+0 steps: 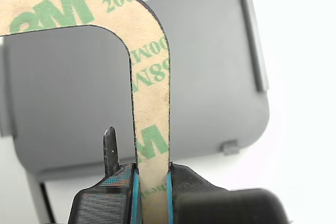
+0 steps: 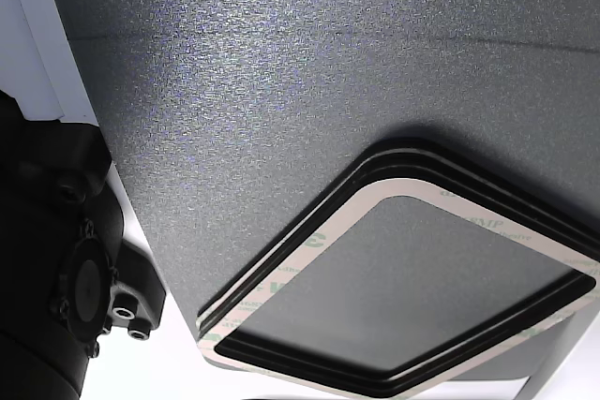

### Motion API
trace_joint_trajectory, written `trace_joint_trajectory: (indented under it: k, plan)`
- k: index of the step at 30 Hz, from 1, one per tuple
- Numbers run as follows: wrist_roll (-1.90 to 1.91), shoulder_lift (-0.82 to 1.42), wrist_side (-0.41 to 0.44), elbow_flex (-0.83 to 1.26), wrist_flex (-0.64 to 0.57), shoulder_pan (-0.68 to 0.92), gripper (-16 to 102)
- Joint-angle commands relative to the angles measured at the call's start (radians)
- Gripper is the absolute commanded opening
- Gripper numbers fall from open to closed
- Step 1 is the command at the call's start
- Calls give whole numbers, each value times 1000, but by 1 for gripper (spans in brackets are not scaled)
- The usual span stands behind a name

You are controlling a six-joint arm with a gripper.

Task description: Grab top frame and put it into gray box.

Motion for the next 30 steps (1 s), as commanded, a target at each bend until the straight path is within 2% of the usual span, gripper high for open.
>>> trace_joint_trajectory:
  k: [1,3,7,13,18,30]
  plan:
    - [466,0,34,-11,5,-51,-13]
    - [718,-48,2,-8,6,-71,-13]
    - [773,-173,-97,-44,9,-103,-13]
    - [1118,-341,-126,-109,11,-97,-13]
    - [1173,-380,-138,-121,11,-98,-13]
    - [1198,-446,-238,-150,11,-118,-13]
